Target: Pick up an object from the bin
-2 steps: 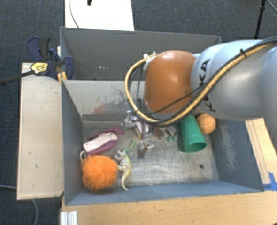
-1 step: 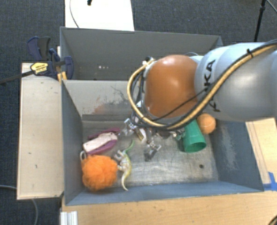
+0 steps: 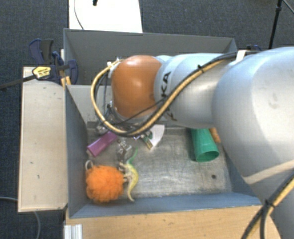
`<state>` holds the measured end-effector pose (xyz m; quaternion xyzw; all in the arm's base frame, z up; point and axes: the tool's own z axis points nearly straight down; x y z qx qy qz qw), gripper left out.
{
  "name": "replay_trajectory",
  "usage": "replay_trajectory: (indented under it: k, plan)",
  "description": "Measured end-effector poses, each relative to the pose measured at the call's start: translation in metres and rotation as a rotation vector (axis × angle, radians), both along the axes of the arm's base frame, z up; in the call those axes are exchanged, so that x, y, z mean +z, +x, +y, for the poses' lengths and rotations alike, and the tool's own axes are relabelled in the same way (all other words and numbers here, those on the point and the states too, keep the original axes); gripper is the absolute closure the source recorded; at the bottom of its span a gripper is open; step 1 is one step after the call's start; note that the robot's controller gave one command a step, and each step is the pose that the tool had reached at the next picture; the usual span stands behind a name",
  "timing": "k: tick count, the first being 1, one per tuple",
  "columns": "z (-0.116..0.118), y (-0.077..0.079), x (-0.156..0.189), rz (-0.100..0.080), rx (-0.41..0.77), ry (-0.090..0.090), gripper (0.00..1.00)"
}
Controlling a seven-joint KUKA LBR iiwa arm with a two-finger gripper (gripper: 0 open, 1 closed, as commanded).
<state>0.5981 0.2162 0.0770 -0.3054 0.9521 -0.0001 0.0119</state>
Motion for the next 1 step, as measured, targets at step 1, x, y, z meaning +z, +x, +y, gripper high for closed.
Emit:
replay_trajectory:
  k: [1]
  plan:
    - [0.0130, -0.0196, -0.0044, 0.013, 0.576, -0.012, 1.00]
